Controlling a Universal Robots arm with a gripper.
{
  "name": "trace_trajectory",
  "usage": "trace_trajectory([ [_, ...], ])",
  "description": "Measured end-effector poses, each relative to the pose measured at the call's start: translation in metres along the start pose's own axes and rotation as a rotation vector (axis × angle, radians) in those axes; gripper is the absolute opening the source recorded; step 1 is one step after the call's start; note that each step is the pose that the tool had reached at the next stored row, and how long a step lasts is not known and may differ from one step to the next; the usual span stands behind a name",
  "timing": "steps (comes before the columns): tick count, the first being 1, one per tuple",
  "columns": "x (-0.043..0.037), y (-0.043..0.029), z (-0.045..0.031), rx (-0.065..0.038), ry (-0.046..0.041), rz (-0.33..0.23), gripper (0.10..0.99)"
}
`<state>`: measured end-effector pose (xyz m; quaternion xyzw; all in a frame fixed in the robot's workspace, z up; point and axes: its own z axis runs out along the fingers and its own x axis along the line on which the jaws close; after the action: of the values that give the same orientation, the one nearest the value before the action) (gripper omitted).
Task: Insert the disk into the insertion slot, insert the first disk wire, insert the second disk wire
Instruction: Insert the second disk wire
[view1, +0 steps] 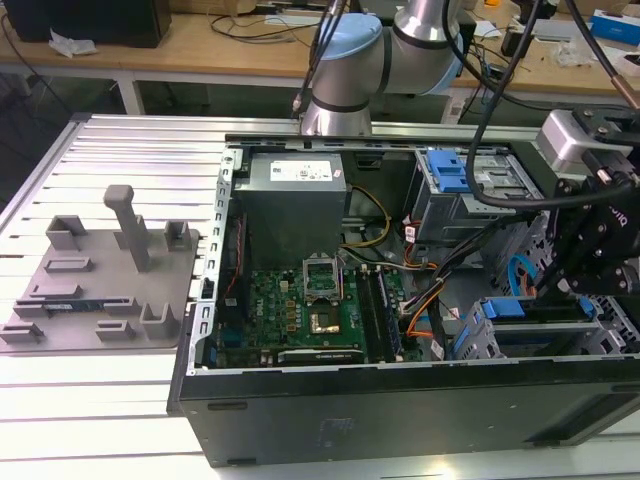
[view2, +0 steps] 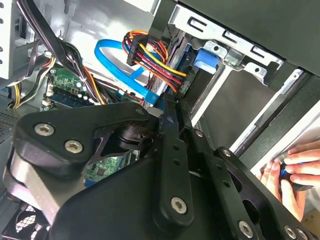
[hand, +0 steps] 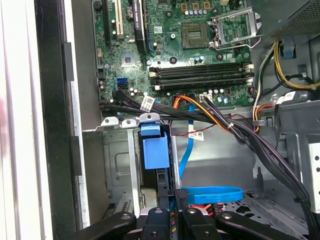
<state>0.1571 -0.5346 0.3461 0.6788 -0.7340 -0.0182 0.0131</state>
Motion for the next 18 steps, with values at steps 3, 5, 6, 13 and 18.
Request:
trace_trajectory([
  [3,0.0000,-0.0001,0.0016,0.000,0.0002,0.000,0.161],
  [5,0.0000,-0.0002,0.0027,0.000,0.0000,0.000,0.161],
  [6,0.0000,-0.0002,0.0029,0.000,0.0002,0.000,0.161],
  [13,0.0002,-0.0004,0.0056,0.000,0.0003,0.000,0.161],
  [18,0.0002,-0.0003,0.0050,0.000,-0.0007,0.000,0.161],
])
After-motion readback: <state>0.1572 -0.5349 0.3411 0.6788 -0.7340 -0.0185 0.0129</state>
